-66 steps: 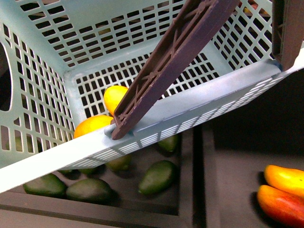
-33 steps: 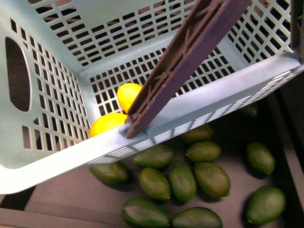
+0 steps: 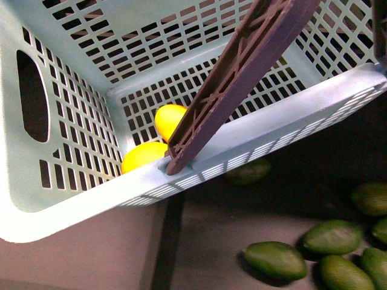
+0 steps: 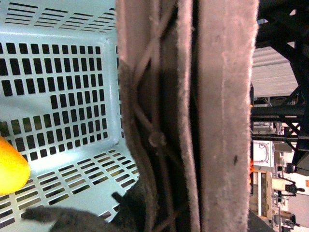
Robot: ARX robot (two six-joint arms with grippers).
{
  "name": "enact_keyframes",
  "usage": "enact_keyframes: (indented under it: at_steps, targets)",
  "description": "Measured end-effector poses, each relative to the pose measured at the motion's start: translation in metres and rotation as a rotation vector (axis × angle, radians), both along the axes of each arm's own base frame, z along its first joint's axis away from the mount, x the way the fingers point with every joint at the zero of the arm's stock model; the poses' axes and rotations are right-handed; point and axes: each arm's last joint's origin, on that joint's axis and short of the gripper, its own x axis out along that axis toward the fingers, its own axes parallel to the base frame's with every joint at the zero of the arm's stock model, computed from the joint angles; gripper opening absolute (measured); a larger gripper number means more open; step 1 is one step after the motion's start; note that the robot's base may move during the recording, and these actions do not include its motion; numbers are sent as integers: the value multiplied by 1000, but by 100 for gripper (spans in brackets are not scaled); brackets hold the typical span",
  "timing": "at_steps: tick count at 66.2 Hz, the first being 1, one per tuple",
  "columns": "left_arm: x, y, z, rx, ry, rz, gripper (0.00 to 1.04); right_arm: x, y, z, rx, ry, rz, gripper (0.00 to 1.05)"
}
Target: Pick lemon and mango into basket
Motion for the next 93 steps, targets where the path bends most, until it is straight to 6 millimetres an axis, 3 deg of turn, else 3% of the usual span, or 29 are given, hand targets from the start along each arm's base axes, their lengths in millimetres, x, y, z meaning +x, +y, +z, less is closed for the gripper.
enact_keyframes:
  at_steps: [24,32,34,40,63,81,93]
  targets:
    - [3,5,0,12,-5,39,14,0,0,0,0,1,6,96]
    - [8,1,-2,142,-37,335,14,0,0,-1,0,2,4,96]
    - [18,0,-8,173,-39,454,14,0,0,0,0,1,4,96]
    - [44,8,-23,193,-10,578,14,0,0,0,0,1,0,96]
    - [121,7,-94,119,266,838,14,0,0,0,0,1,-1,96]
    - [144,3,-136,115,379,918,14,0,0,0,0,1,-1,96]
    - [147,5,-138,54,396,933,15,0,0,0,0,1,0,96]
